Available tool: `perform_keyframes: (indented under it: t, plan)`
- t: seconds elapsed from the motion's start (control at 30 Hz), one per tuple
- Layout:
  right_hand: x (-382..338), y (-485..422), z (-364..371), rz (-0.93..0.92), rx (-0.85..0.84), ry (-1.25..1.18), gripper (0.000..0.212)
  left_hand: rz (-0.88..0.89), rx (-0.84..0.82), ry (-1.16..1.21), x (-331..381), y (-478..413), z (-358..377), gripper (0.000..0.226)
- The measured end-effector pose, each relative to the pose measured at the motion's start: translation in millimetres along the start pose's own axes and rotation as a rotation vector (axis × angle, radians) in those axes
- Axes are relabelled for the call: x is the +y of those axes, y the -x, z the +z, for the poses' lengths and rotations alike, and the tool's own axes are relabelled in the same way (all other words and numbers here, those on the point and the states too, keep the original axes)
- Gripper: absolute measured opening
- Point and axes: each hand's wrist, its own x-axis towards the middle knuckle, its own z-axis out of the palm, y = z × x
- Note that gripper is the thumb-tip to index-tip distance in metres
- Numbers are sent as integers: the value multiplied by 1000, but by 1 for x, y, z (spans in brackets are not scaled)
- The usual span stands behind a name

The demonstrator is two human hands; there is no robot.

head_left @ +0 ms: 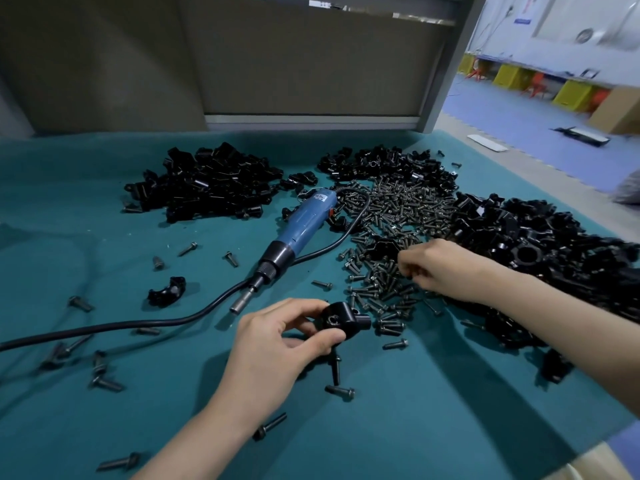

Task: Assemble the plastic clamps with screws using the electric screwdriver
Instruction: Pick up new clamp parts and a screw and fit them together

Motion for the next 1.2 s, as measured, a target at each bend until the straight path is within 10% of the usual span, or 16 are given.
perform_keyframes:
  t: [0.3, 0.8, 1.03, 1.2]
  plan:
    - [17, 5, -17, 119, 205, -146, 14, -3, -7, 21, -4, -2, -1, 36]
    - [-15, 1, -8, 87, 9, -277, 18, 3, -16, 32, -3, -1, -1, 36]
    - [-80, 26, -32, -142, 377, -1197, 21, 15, 4, 11, -5, -2, 0, 34]
    - [-113, 20, -2, -55, 363, -1279, 22, 38, 0, 30, -3, -1, -2, 24]
